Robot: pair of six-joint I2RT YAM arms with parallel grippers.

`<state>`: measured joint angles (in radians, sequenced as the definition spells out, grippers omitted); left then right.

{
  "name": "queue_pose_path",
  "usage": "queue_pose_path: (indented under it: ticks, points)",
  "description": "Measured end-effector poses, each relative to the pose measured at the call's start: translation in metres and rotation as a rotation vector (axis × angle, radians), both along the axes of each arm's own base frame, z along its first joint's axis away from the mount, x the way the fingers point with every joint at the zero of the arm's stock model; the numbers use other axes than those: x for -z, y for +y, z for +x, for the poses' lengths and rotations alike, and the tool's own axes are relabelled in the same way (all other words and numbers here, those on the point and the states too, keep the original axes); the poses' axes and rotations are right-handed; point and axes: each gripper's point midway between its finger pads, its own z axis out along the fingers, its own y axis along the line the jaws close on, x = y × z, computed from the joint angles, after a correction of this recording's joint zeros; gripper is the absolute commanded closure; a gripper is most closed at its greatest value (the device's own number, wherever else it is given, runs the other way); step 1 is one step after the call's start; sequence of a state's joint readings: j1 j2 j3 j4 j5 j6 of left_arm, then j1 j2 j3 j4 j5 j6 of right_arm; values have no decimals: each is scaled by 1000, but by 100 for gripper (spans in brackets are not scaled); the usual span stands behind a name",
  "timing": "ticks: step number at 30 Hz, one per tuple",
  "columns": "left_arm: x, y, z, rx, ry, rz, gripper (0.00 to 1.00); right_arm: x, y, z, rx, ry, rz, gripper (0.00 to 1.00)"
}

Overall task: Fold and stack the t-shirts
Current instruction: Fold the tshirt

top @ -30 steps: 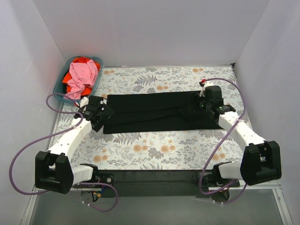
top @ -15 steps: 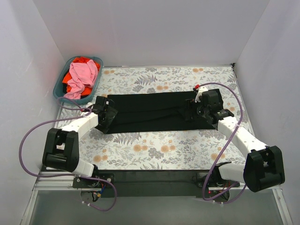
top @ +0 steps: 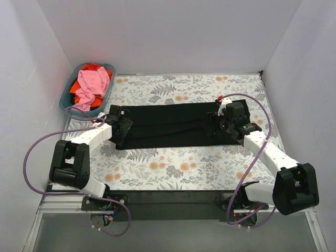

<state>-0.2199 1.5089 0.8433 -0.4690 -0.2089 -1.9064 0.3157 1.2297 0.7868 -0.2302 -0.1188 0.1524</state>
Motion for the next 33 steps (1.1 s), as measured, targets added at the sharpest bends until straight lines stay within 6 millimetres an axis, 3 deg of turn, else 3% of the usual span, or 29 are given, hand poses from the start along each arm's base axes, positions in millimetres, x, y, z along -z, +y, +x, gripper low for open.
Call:
queue_pose_path:
  ticks: [6, 15, 23, 33]
  points:
    - [-3, 2, 5, -18, -13, 9, 22, 0, 0, 0, 0, 0, 0, 16]
    - [9, 1, 10, -26, 5, 9, 25, 0, 0, 0, 0, 0, 0, 16]
    - [-11, -4, 50, -24, -72, 14, 26, 0, 0, 0, 0, -1, -2, 17]
    - [-12, -4, 88, 39, -92, 95, 25, 2, -6, 2, 20, -6, -27, 21]
